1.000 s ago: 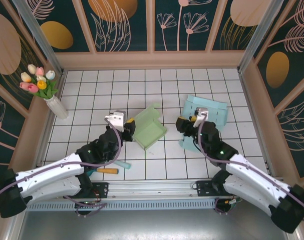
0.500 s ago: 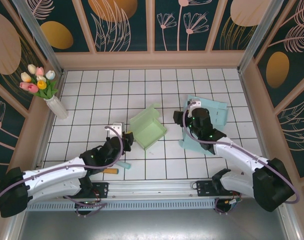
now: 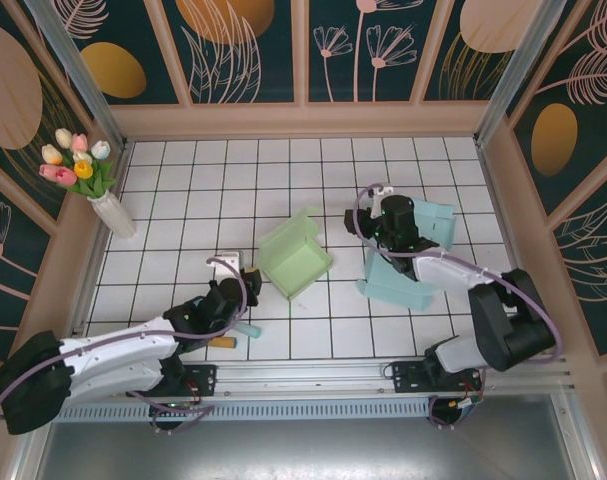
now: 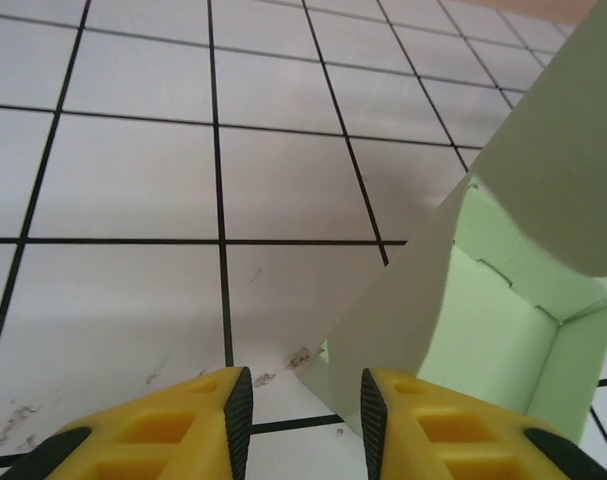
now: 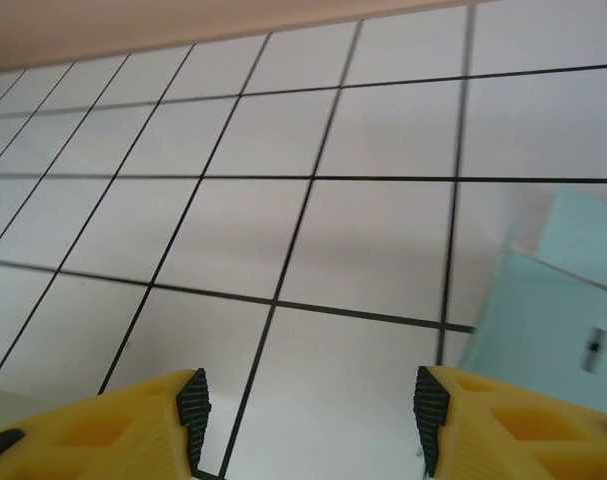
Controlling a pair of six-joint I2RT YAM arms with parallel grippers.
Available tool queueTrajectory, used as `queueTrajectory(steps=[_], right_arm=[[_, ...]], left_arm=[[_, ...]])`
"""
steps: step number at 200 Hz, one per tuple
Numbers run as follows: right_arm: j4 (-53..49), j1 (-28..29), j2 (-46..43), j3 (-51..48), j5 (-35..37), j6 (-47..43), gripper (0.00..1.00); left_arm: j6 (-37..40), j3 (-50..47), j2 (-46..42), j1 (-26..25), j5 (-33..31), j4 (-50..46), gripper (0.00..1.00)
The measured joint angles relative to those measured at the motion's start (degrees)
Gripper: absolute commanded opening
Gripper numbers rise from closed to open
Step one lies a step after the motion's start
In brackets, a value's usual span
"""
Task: Fold the paper box
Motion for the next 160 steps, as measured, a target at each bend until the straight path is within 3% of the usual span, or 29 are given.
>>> queueTrajectory(steps=[58, 160], right_arm=[[3.3, 0.0, 9.2, 3.1, -8.9, -4.9, 0.55], [5.6, 1.8, 11.8, 3.1, -16.6, -10.9, 0.5]], left_arm=[[3.2, 0.5, 6.0, 2.3, 4.9, 8.7, 0.29], [4.8, 5.0, 11.8, 4.2, 7.3, 11.5, 0.27]])
